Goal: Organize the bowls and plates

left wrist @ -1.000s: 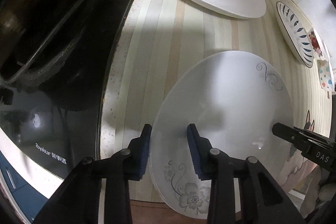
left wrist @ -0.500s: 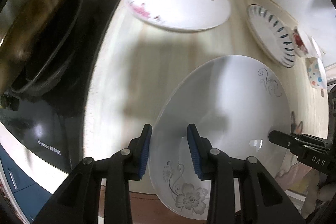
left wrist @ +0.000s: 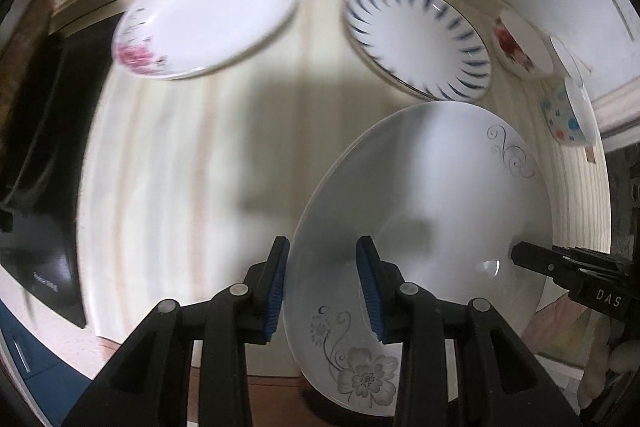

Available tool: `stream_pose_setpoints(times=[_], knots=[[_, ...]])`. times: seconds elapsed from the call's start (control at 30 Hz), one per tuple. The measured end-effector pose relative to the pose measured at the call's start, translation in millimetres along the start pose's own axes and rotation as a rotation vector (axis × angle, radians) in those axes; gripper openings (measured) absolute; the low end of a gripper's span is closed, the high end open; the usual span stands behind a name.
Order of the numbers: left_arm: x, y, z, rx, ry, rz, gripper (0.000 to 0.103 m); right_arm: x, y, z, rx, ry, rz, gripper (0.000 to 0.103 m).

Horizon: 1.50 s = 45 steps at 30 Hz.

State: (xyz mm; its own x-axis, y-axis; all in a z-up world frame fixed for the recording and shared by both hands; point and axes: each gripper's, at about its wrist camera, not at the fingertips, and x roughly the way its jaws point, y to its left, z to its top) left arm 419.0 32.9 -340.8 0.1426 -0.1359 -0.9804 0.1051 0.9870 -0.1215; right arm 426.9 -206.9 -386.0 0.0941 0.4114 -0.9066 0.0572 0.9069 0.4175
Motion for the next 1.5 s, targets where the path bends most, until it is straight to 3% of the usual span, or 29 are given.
stream_pose_setpoints(times=[0.27,0.5,1.1,1.27,1.4,1.5], knots=[[32.8,-32.3,-2.3,0.02,0.05,0.027,0.032,11.6,-55.2,0.1,0.04,0.022,-0.007,0.025],[54.5,-37.1,1.0,-0.007,0.077,0.051,0.032,26.3,-73.7,-0.4,0.036,0.051,0.001,0.025],[53.4,-28.6,2.0,-0.022,0.089,0.035,0.032,32.9,-60.7,7.8,0.048,0.071,-0.019,0.027],[0.2,-0.3,9.7,-0.039,-0.028,0.078,0.031,10.6,-68.0,11.1,0.073,0.061,-0.054,0.027],[-45.8,42.5,27.8,-0.131,-0.124,0.078,0.034,-30.4,-47.7,17.8,0.058,-0.028,-0.048,0.027],[-54.7,76.8,51.3,-0.214,-0.159,0.091,0.034,-52.6,-11.7,34.0,0.027,-0.114,-0.016,0.037]])
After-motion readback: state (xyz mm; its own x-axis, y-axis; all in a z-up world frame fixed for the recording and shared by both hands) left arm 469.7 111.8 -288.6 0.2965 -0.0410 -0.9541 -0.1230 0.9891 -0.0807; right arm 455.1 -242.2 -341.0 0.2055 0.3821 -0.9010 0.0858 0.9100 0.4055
